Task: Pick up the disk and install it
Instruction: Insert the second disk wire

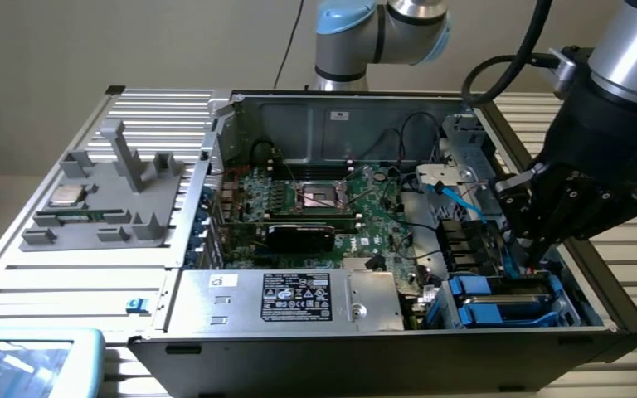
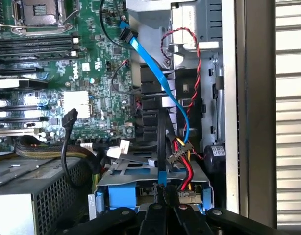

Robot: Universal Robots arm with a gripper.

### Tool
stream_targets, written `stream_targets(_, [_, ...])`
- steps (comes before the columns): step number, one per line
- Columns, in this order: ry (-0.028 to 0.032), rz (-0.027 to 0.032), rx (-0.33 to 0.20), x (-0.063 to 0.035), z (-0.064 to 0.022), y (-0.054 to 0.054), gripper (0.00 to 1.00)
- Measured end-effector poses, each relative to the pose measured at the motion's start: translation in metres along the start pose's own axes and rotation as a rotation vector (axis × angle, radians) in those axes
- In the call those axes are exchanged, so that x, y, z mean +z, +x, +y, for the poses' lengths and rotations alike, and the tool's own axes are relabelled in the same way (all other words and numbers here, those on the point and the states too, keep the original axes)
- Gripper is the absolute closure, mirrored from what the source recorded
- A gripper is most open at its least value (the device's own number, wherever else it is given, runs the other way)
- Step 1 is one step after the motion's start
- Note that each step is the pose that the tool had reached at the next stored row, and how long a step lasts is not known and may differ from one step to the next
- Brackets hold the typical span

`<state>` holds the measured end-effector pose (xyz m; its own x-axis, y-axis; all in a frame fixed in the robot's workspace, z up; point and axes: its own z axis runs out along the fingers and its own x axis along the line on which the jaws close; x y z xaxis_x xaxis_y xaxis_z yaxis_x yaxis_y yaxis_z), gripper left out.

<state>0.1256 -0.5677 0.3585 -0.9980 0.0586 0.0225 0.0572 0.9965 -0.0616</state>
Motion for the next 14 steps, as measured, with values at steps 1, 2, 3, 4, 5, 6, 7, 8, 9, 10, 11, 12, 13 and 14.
stream_targets(1, [0.0000, -0.0005, -0.003, 0.0004, -0.0004, 0.000, 0.89])
stream_targets(2, [0.0002, -0.0009, -0.006, 0.0010, -0.0011, 0.000, 0.89])
stream_targets(3, [0.0002, -0.0011, -0.010, 0.0016, -0.0023, 0.000, 0.89])
stream_targets(4, [0.0001, -0.0014, -0.013, 0.0023, -0.0036, 0.000, 0.89])
stream_targets(5, [0.0003, -0.0016, -0.017, 0.0031, -0.0048, 0.000, 0.89])
stream_targets(6, [0.0002, -0.0018, -0.020, 0.0042, -0.0055, 0.000, 0.89])
stream_targets(7, [0.0002, -0.0020, -0.023, 0.0058, -0.0057, 0.000, 0.89])
stream_targets(8, [0.0005, -0.0022, -0.026, 0.0075, -0.0058, 0.000, 0.89])
stream_targets(9, [0.0005, -0.0026, -0.029, 0.0093, -0.0057, 0.000, 0.89])
stream_targets(10, [0.0005, -0.0028, -0.032, 0.0111, -0.0056, 0.000, 0.89])
stream_targets(11, [0.0004, -0.0030, -0.035, 0.0129, -0.0055, 0.000, 0.89])
stream_targets(12, [0.0004, -0.0032, -0.037, 0.0148, -0.0054, 0.000, 0.89])
stream_targets(13, [0.0004, -0.0034, -0.039, 0.0166, -0.0053, 0.000, 0.89])
stream_targets(14, [0.0005, -0.0036, -0.041, 0.0183, -0.0052, 0.000, 0.89])
